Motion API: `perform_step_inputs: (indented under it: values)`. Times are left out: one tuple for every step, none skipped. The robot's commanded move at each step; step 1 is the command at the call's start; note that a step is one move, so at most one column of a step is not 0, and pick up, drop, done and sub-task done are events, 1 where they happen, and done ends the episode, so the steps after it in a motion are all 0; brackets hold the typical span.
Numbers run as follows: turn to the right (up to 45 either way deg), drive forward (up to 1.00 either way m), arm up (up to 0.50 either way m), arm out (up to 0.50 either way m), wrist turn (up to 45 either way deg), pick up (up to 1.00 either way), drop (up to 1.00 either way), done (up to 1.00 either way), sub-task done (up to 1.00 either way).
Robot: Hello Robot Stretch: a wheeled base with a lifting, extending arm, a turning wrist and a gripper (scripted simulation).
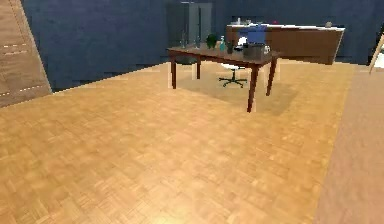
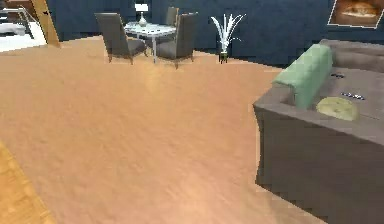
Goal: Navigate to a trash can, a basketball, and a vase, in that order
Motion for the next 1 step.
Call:
perform_step_inputs:
  values:
    - [36.0, 0.00, 0.00, 0.00, 0.0, 0.00, 0.00, 0.00, 0.00]
